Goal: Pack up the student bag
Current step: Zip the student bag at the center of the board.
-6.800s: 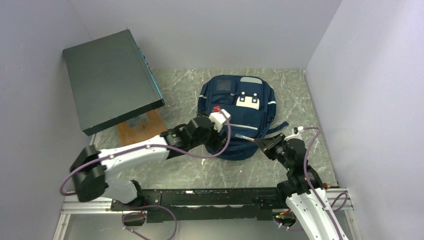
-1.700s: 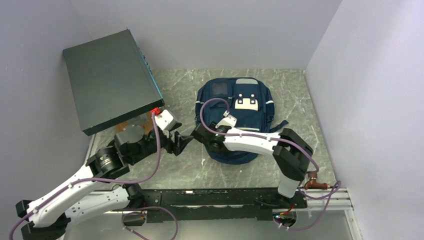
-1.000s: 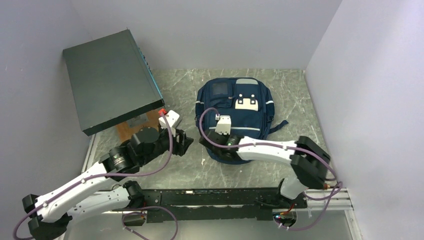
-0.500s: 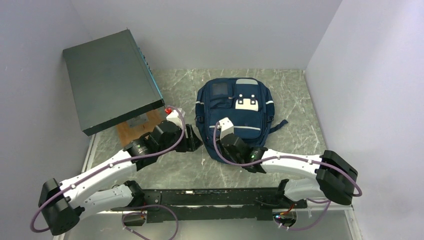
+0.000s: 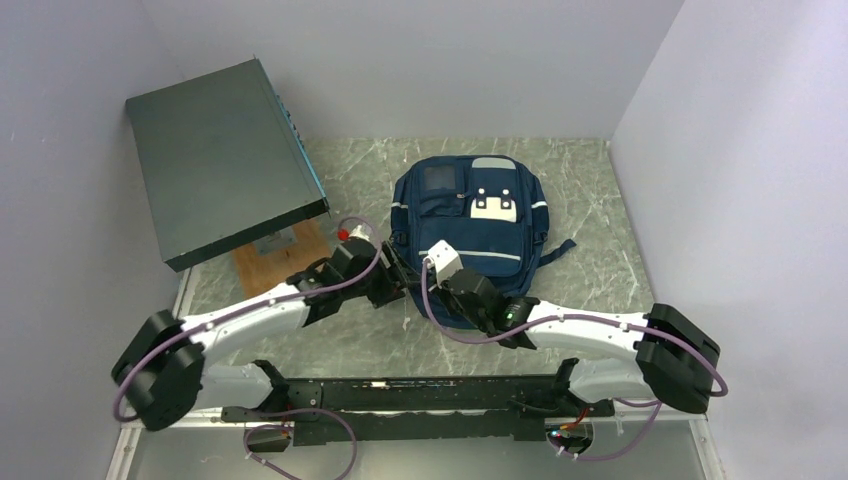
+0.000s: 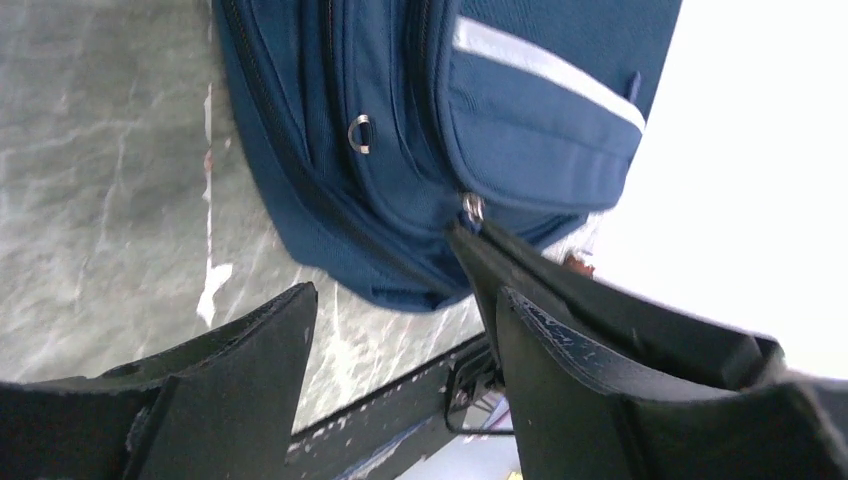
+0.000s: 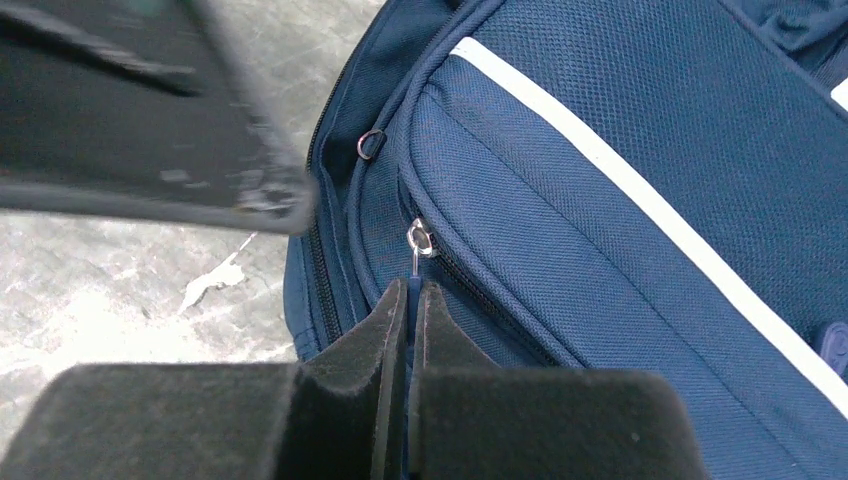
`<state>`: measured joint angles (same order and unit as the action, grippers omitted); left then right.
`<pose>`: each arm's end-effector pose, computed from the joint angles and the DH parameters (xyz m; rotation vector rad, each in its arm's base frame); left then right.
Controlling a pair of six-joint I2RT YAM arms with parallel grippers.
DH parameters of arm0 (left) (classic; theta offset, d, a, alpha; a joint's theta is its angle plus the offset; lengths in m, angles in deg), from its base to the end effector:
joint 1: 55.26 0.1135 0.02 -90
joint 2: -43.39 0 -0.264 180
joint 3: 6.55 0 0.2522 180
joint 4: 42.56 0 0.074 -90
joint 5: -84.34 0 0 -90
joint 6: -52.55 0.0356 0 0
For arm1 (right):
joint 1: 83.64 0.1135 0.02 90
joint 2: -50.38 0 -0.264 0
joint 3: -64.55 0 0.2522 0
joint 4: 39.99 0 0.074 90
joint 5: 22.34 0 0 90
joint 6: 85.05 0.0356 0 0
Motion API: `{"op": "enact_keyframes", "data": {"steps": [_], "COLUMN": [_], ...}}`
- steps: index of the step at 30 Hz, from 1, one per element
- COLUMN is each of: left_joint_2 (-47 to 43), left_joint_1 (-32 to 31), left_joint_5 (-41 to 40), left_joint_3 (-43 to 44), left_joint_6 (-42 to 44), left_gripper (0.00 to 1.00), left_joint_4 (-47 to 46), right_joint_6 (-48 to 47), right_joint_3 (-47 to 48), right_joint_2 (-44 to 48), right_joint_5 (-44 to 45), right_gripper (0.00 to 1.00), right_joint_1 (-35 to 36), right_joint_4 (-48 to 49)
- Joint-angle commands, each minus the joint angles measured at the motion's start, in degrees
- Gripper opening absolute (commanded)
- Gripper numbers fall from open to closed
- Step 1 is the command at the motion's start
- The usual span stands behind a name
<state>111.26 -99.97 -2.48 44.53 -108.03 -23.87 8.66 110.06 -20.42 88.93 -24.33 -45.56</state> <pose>0.1771 -0.1781 0.2216 -0.5147 2.3978 -1.1038 0.1403 0.2112 0.2001 -0.7702 1.9336 0.2824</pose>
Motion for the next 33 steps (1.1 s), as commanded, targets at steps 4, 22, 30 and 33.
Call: {"op": "enact_keyframes", "data": {"steps": [4, 22, 30, 33], "left_joint_2": [11.5, 8.0, 16.9, 18.6], "left_joint_1": [0.2, 0.0, 0.8, 0.9], "left_joint_5": [-2.6, -7.1, -3.7, -3.7], "left_joint_3": [2.9, 2.2, 8.5, 8.7], "left_joint_6": [-10.3, -4.1, -5.5, -4.9], "left_gripper": [0.62, 0.62, 0.52, 0.51], "left_joint_4": [-11.8, -15.2, -14.6, -15.2], "right_joint_6": [-7.4, -10.6, -11.3, -11.5], "right_joint_3": [0.6, 1.5, 3.8, 3.9], "right_joint_2": [4.3, 4.8, 3.7, 3.8], "right_joint_5": [-4.7, -6.3, -5.1, -5.2], "right_gripper": [0.00, 0.00, 0.00, 0.00], "right_joint_1": [0.4, 0.3, 0.4, 0.4], "right_joint_4": [1.4, -1.8, -3.6, -4.8]}}
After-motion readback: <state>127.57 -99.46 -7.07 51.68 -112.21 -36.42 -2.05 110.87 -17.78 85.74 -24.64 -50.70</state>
